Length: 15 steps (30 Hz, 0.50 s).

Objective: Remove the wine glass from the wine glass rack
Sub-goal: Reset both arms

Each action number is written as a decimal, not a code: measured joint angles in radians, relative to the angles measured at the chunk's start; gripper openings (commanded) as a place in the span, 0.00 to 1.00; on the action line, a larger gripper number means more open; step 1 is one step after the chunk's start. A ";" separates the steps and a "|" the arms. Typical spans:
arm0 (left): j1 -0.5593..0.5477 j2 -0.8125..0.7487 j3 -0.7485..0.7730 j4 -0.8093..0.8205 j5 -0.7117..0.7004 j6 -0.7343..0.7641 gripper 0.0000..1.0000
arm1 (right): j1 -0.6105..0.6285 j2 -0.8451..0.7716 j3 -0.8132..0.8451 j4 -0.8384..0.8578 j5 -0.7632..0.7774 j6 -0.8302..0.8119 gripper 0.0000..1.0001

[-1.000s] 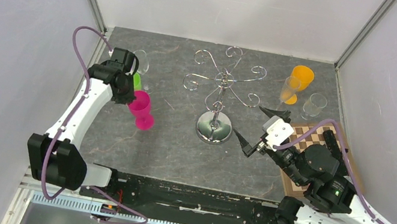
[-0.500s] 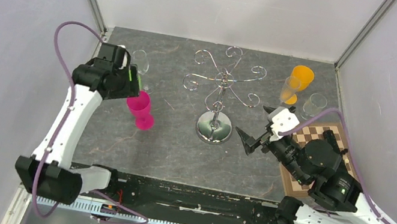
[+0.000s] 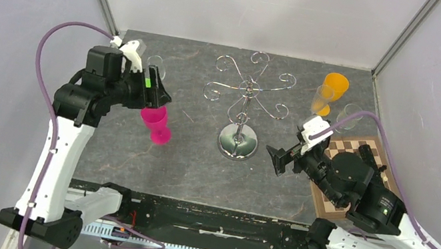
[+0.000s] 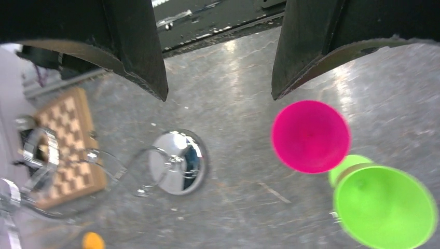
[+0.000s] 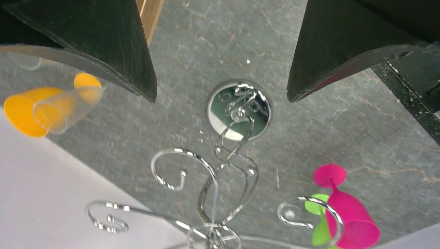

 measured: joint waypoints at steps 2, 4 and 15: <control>-0.016 -0.016 0.009 0.011 0.058 0.000 0.79 | 0.000 0.005 0.001 -0.034 0.033 0.042 0.98; -0.035 -0.033 0.013 0.030 0.115 -0.001 0.78 | 0.000 0.007 0.001 -0.069 0.069 0.085 0.98; -0.197 -0.087 -0.019 0.146 0.339 -0.031 0.78 | 0.000 -0.094 -0.008 -0.186 0.214 0.274 0.98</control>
